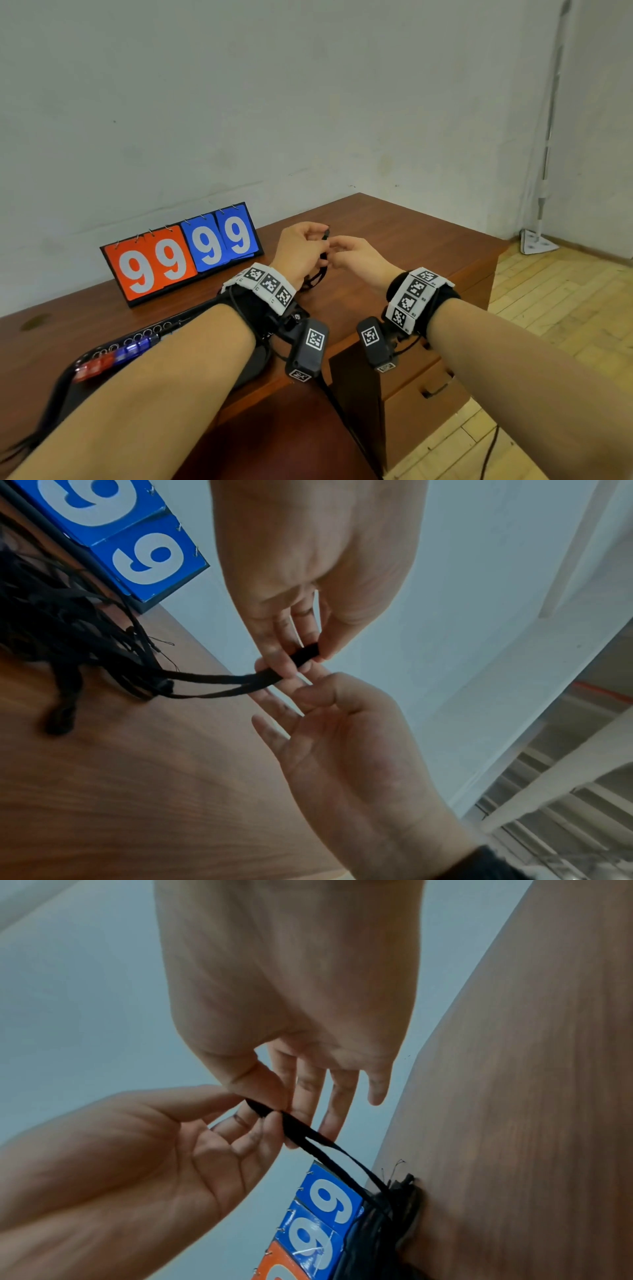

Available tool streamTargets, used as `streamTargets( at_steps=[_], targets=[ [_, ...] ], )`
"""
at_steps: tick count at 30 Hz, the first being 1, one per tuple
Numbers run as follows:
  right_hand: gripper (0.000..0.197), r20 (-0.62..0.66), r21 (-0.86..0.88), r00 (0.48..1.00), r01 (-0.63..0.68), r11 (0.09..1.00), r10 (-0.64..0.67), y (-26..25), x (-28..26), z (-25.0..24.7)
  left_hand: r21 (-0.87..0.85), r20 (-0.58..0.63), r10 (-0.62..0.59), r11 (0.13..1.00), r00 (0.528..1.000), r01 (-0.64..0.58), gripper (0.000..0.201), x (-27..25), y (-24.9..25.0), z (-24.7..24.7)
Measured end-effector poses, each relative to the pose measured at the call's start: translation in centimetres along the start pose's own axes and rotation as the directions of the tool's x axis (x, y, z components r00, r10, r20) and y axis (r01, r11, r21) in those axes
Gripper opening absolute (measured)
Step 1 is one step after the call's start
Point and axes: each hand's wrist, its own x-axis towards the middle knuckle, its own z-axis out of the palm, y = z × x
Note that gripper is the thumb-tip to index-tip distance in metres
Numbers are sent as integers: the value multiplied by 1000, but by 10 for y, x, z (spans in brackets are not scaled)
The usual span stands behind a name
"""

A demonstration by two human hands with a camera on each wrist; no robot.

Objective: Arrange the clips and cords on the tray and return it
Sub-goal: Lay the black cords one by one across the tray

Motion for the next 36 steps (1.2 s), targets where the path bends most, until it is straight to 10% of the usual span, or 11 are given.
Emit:
streamTargets(
  at_steps=[16, 36],
  targets=[
    [24, -10, -15, 998, 55, 998, -55, -47, -18, 32, 37, -261, 93, 996, 961, -86, 6, -34, 20, -73],
    [15, -75, -181, 997, 12, 983, -26, -52, -26, 51, -102, -504, -70, 995, 861, 21, 12, -70, -14, -200]
  ],
)
